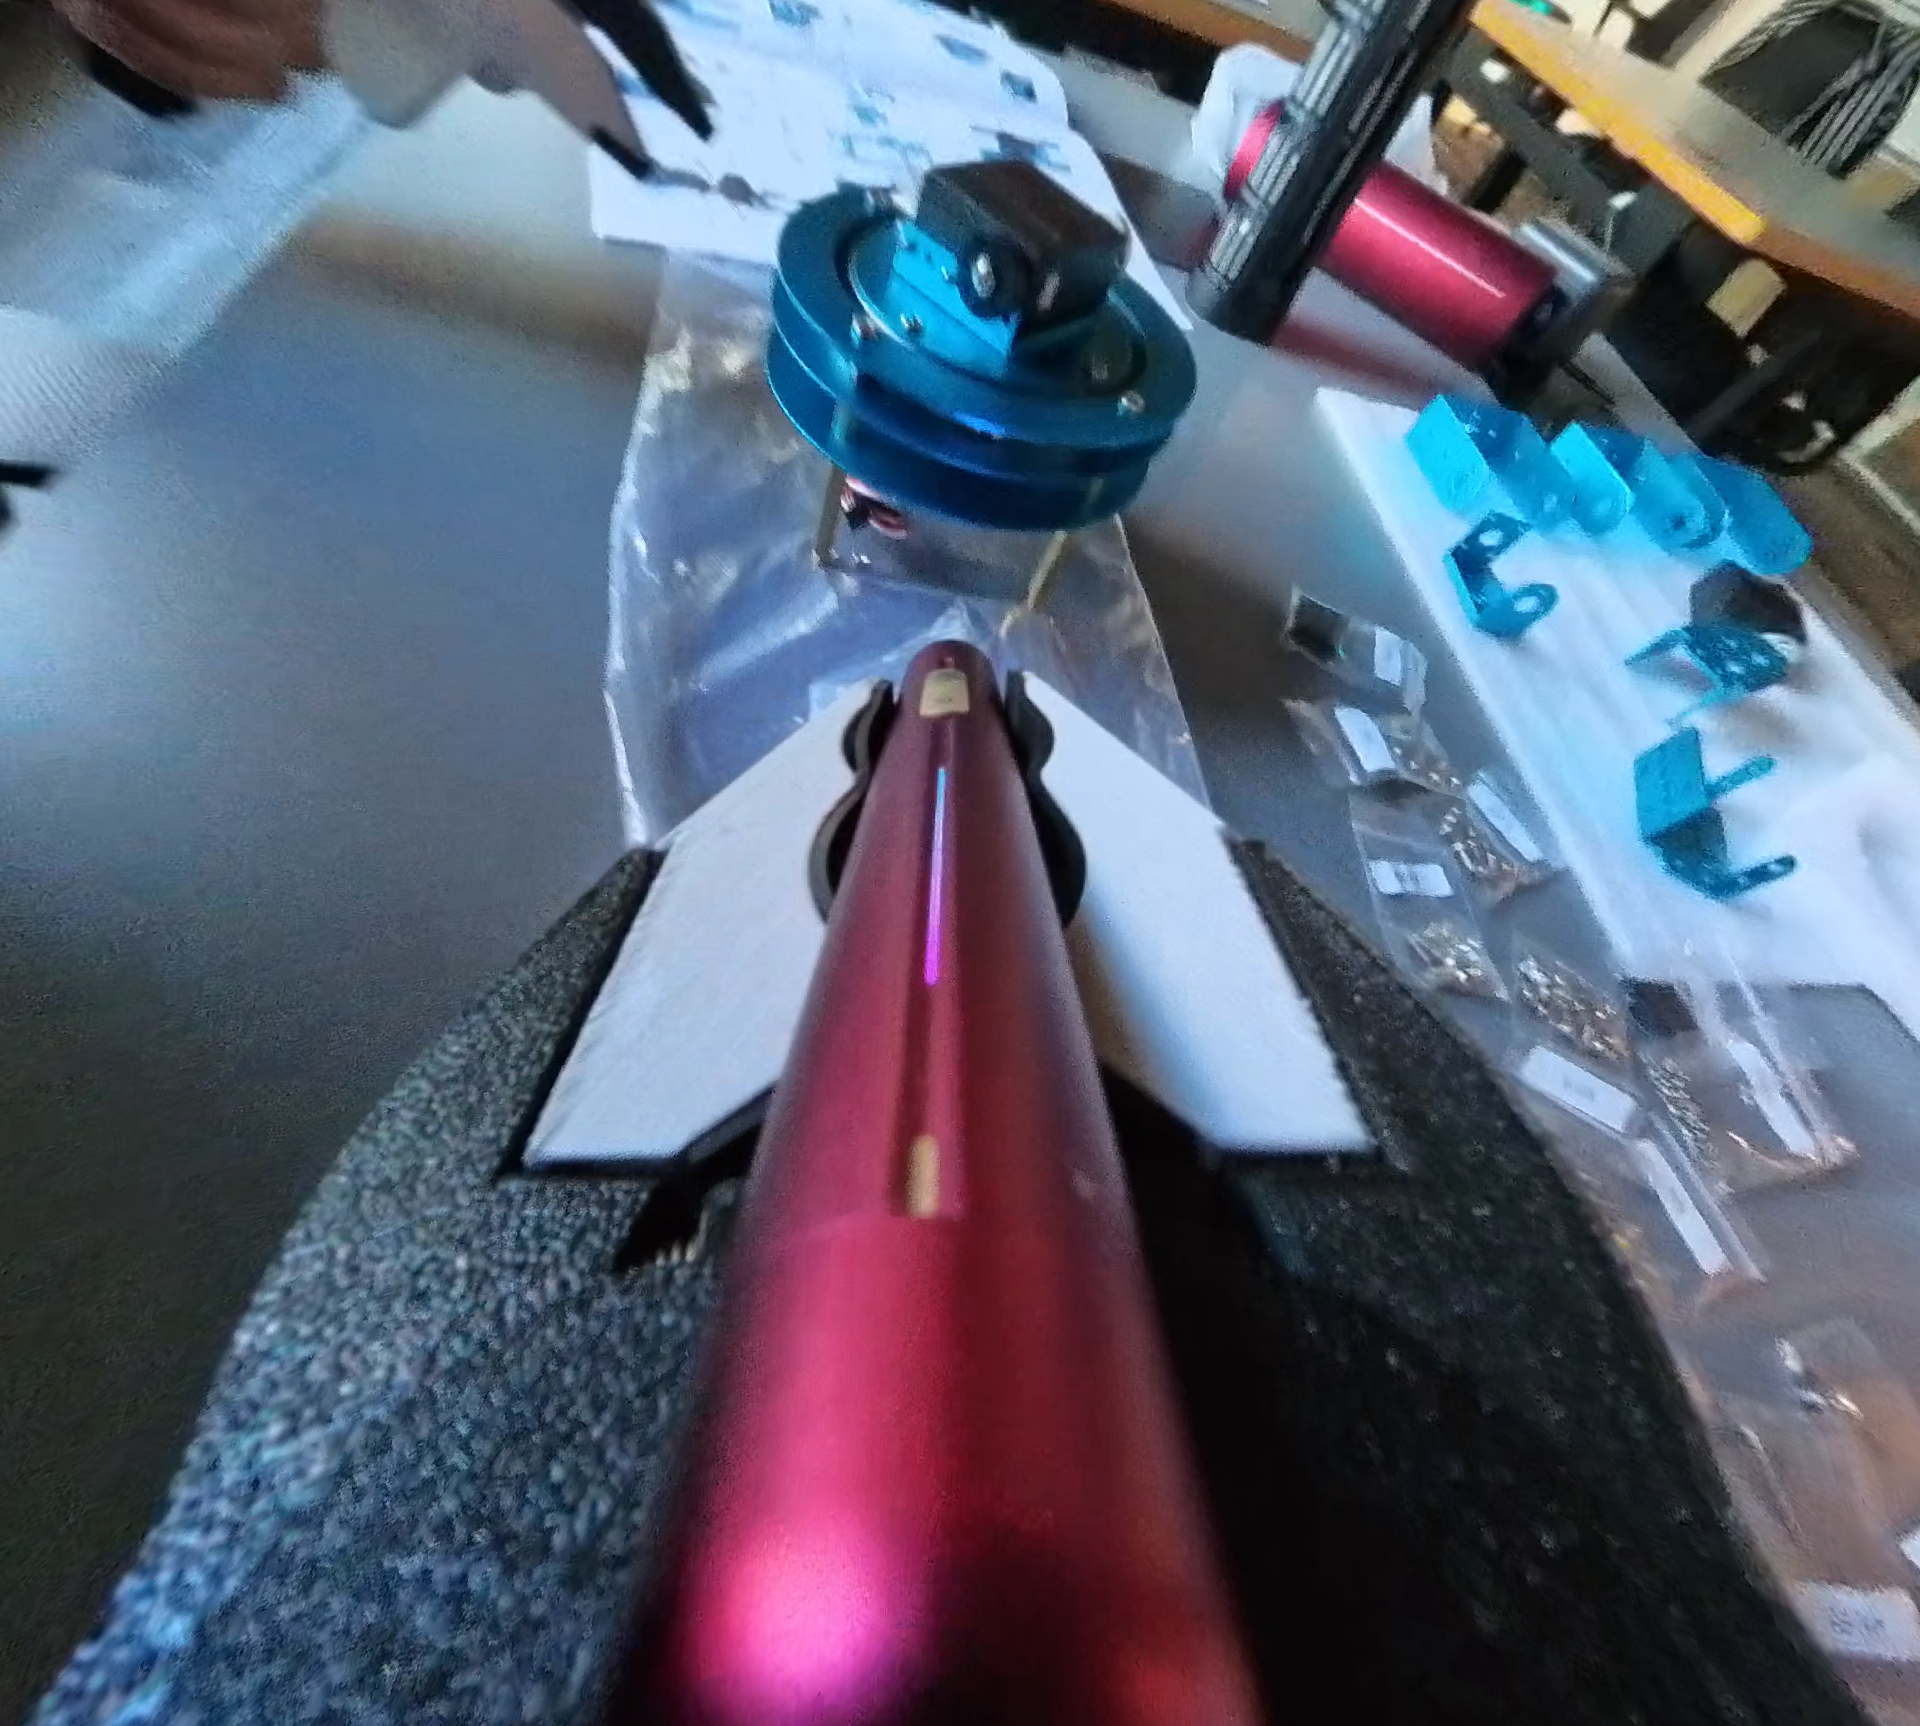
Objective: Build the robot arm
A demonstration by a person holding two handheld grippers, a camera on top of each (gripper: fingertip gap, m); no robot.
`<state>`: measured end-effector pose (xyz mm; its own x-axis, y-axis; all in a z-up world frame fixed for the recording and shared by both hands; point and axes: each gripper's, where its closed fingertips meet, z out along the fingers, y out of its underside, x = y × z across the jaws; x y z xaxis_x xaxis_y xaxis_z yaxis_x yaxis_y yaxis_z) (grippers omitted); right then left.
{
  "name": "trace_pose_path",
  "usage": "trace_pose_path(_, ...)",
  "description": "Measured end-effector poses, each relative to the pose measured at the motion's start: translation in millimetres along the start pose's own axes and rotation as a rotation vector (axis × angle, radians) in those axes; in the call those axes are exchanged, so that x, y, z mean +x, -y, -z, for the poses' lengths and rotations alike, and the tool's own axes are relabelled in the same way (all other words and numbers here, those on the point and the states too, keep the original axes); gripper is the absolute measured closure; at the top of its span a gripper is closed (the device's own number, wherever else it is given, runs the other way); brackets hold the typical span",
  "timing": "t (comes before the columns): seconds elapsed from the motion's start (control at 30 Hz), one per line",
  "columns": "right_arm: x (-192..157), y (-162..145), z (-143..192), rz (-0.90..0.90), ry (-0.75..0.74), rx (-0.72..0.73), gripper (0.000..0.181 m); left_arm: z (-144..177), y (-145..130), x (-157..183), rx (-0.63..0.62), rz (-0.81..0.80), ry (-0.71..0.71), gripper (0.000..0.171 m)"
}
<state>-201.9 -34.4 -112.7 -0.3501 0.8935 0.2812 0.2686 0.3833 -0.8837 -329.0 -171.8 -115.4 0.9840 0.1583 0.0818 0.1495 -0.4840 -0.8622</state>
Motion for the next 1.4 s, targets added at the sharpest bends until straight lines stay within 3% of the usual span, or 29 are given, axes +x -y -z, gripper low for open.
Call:
trace_pose_path(0.1,21,-6,6,0.001,-0.088,-0.018,0.158,-13,-21,20,-0.088,-0.16,-0.017,0.149)
trace_pose_path(0.23,19,-30,6,0.001,-0.017,-0.118,0.16,-37,-37,67,-0.139,-0.344,-0.12,0.144)
trace_pose_path(0.3,16,-33,6,-0.006,0.009,-0.126,0.16,-48,-44,73,-0.167,-0.421,-0.085,0.136)
trace_pose_path(0.4,26,-36,7,-0.064,-0.011,-0.136,0.16,-50,-49,80,-0.182,-0.406,-0.11,0.151)
trace_pose_path(0.43,30,-38,8,-0.055,-0.031,-0.147,0.16,-50,-51,77,-0.192,-0.402,-0.094,0.171)
trace_pose_path(0.53,31,-26,11,-0.007,-0.049,-0.113,0.16,-46,-54,77,-0.208,-0.404,-0.069,0.171)
trace_pose_path(0.63,-9,11,8,0.162,0.069,0.025,0.16,-36,-59,90,-0.212,-0.362,-0.149,0.171)
trace_pose_path(0.73,-24,7,-16,0.397,0.049,-0.002,0.16,-27,-51,87,-0.145,-0.292,-0.118,0.171)
trace_pose_path(0.97,-15,5,-48,0.409,0.166,0.088,0.16,2,20,50,0.345,-0.122,0.044,0.166)
trace_pose_path(1.0,-16,4,-49,0.411,0.18,0.086,0.16,-1,20,47,0.326,-0.098,0.045,0.164)
trace_pose_path(1.07,-16,4,-53,0.447,0.167,0.094,0.159,-5,20,38,0.287,-0.106,0.089,0.143)
trace_pose_path(1.13,-21,3,-55,0.457,0.19,0.1,0.16,6,33,22,0.374,-0.102,0.188,0.143)
trace_pose_path(1.33,-27,5,-53,0.512,0.179,0.146,0.16,20,45,23,0.524,-0.002,0.114,0.143)
trace_pose_path(1.4,-27,5,-54,0.507,0.18,0.144,0.16,16,44,27,0.506,0.004,0.06,0.143)
